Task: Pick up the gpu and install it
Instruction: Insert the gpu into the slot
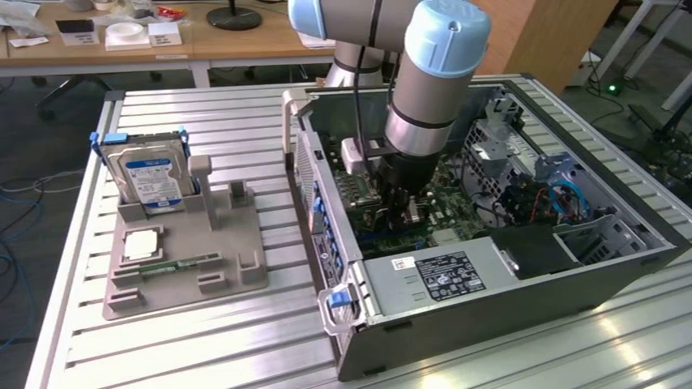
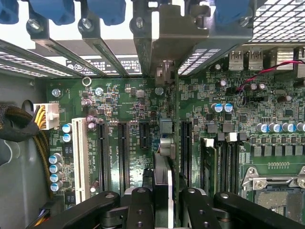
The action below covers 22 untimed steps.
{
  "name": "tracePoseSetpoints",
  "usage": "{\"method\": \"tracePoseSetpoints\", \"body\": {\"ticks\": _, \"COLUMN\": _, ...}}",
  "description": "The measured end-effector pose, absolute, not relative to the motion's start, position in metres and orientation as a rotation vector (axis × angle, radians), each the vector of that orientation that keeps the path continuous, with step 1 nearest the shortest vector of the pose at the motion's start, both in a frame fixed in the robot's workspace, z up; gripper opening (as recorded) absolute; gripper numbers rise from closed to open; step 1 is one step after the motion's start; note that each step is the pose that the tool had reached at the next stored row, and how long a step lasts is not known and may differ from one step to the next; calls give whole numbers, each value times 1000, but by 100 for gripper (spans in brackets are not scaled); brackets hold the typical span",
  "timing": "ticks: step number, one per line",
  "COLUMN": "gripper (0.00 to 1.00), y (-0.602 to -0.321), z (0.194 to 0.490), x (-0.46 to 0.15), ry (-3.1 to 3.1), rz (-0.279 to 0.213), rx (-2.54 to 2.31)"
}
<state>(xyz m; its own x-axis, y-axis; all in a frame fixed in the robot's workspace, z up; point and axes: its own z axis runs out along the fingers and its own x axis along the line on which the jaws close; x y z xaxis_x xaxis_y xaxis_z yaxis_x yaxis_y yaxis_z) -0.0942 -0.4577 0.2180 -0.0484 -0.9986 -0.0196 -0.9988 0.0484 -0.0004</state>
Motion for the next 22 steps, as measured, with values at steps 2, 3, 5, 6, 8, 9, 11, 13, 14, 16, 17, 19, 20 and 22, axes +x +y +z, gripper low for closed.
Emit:
{"method": "tracePoseSetpoints", "body": {"ticks": 2, "gripper": 27, "y": -458, "z": 218, "x": -94, "ry": 2263, "rz": 21, "rx": -2158}}
{"method": "tracePoseSetpoints", "body": {"ticks": 3, "gripper": 27, "y": -458, "z": 218, "x": -94, "ry": 2263, "rz": 21, "rx": -2158}}
{"method": "tracePoseSetpoints", "body": {"ticks": 5, "gripper": 27, "y": -458, "z": 217, "x": -94, "ry": 2263, "rz": 21, "rx": -2158}}
{"method": "tracePoseSetpoints", "body": {"ticks": 6, "gripper": 27, "y": -458, "z": 217, "x": -94, "ry": 2262, "rz": 21, "rx": -2159}}
{"method": "tracePoseSetpoints", "body": {"ticks": 8, "gripper": 27, "y": -458, "z": 216, "x": -94, "ry": 2262, "rz": 21, "rx": -2159}}
{"method": "tracePoseSetpoints", "body": {"ticks": 9, "gripper": 27, "y": -458, "z": 215, "x": -94, "ry": 2262, "rz": 20, "rx": -2159}}
{"method": "tracePoseSetpoints", "body": {"ticks": 11, "gripper": 27, "y": -458, "z": 215, "x": -94, "ry": 2262, "rz": 21, "rx": -2159}}
{"method": "tracePoseSetpoints", "body": {"ticks": 13, "gripper": 27, "y": -458, "z": 215, "x": -95, "ry": 2264, "rz": 20, "rx": -2157}}
{"method": "tracePoseSetpoints", "body": {"ticks": 14, "gripper": 27, "y": -458, "z": 215, "x": -95, "ry": 2264, "rz": 23, "rx": -2158}}
{"method": "tracePoseSetpoints", "body": {"ticks": 16, "gripper": 27, "y": -458, "z": 215, "x": -95, "ry": 2264, "rz": 21, "rx": -2157}}
{"method": "tracePoseSetpoints", "body": {"ticks": 17, "gripper": 27, "y": -458, "z": 215, "x": -95, "ry": 2264, "rz": 23, "rx": -2157}}
{"method": "tracePoseSetpoints", "body": {"ticks": 19, "gripper": 27, "y": -458, "z": 215, "x": -95, "ry": 2264, "rz": 21, "rx": -2157}}
{"method": "tracePoseSetpoints", "body": {"ticks": 20, "gripper": 27, "y": -458, "z": 215, "x": -95, "ry": 2264, "rz": 23, "rx": -2157}}
{"method": "tracePoseSetpoints", "body": {"ticks": 22, "gripper": 27, "y": -458, "z": 215, "x": -95, "ry": 2264, "rz": 21, "rx": -2157}}
